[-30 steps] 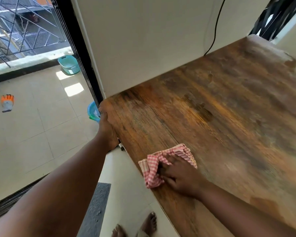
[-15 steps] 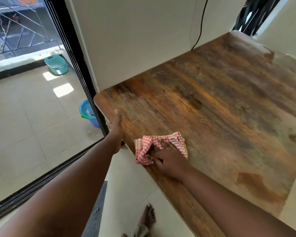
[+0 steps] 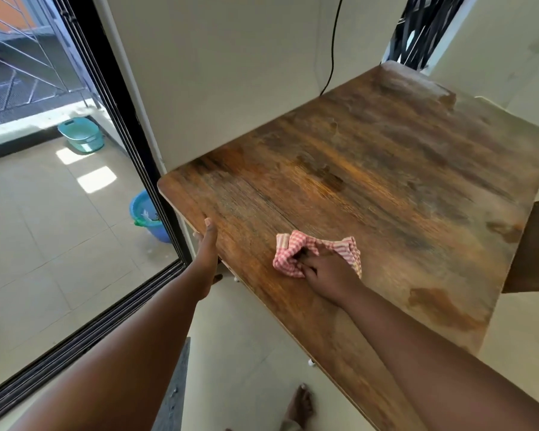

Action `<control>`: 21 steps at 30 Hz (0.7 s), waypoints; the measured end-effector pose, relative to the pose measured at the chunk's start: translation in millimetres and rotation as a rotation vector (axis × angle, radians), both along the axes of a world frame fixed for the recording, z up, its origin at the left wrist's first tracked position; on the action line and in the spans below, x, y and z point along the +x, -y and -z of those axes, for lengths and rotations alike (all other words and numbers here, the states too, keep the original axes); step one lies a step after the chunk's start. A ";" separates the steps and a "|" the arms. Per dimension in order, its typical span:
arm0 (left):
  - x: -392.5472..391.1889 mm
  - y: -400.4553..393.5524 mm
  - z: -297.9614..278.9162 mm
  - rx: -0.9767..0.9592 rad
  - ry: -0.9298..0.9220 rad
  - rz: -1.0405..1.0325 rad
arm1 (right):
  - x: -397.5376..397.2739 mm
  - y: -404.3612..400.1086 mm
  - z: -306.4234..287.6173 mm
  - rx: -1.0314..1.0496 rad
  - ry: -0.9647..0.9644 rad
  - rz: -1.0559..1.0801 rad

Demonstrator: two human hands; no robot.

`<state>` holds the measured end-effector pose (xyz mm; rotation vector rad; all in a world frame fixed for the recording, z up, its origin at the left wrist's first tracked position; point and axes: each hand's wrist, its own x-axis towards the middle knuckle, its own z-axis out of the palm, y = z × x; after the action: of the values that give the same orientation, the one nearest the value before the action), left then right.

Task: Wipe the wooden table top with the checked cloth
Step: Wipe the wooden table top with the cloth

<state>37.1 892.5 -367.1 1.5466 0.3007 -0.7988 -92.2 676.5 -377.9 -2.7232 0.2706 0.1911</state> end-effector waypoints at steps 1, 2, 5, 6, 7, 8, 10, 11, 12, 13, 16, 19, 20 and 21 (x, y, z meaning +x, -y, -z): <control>-0.9 -0.4 1.3 0.011 0.013 0.013 | 6.3 -2.5 -0.1 -0.001 -0.006 0.025; -2.1 -0.1 2.5 0.021 0.031 0.030 | 9.9 -3.9 0.1 -0.004 -0.016 0.040; -6.2 4.2 5.2 0.034 0.082 0.054 | 6.1 -6.2 2.7 -0.022 -0.042 -0.017; -6.7 7.8 4.7 0.029 0.085 0.041 | 1.6 -5.0 3.5 -0.015 -0.046 -0.051; -6.8 10.2 4.1 0.023 0.081 0.022 | -4.4 -4.3 4.6 -0.005 -0.051 -0.086; -6.2 12.3 3.9 0.017 0.082 0.000 | -11.8 -2.4 6.0 0.000 -0.054 -0.119; -3.6 16.3 5.8 0.042 0.101 -0.032 | -28.4 7.7 6.9 -0.003 -0.042 -0.195; -1.8 17.7 7.7 0.084 0.117 -0.040 | -35.8 15.2 6.0 -0.005 -0.023 -0.232; -0.3 20.0 8.6 0.145 0.139 -0.043 | -41.5 23.8 4.5 -0.007 -0.001 -0.262; -0.2 21.4 8.8 0.217 0.169 -0.036 | -44.3 32.1 2.8 -0.007 0.013 -0.287; -9.4 27.0 7.0 0.459 0.285 0.046 | -37.7 51.5 0.7 -0.007 0.012 -0.365; -28.1 36.8 6.8 0.633 0.419 0.164 | -16.1 65.5 1.5 0.013 -0.017 -0.353; -32.7 42.1 8.2 0.678 0.447 0.193 | -8.7 68.2 1.4 0.024 -0.030 -0.328; -35.9 47.5 10.2 0.719 0.461 0.218 | -2.0 68.7 1.5 0.039 -0.034 -0.311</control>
<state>1.2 845.0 -377.3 2.4177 0.0721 -0.4874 -94.2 607.8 -379.5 -2.7113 -0.1479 0.3247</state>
